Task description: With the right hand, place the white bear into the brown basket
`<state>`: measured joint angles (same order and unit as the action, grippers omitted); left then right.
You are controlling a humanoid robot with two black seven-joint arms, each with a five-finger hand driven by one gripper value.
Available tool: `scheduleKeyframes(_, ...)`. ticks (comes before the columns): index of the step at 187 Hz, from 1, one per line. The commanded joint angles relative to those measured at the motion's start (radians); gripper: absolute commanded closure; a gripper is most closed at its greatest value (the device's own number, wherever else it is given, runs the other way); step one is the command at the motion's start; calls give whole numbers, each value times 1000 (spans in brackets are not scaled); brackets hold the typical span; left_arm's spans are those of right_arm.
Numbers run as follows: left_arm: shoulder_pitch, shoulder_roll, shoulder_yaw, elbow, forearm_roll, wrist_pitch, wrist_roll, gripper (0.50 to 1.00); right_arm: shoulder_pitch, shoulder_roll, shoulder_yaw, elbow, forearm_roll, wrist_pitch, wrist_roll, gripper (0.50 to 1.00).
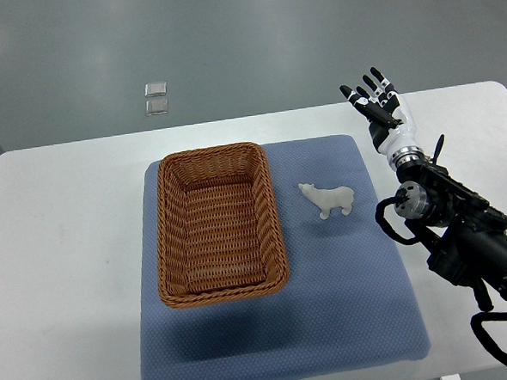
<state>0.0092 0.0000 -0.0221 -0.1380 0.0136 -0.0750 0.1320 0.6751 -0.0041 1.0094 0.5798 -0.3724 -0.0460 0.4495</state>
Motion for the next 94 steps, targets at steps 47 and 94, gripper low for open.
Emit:
scheduleKeyframes(47,-11,0,2,0,0,0,0,500,4,-2,0,2,1,-2,0,579)
scheduleKeyframes(94,-11,0,2,0,0,0,0,500,4,-10,0,5,1,-2,0,579)
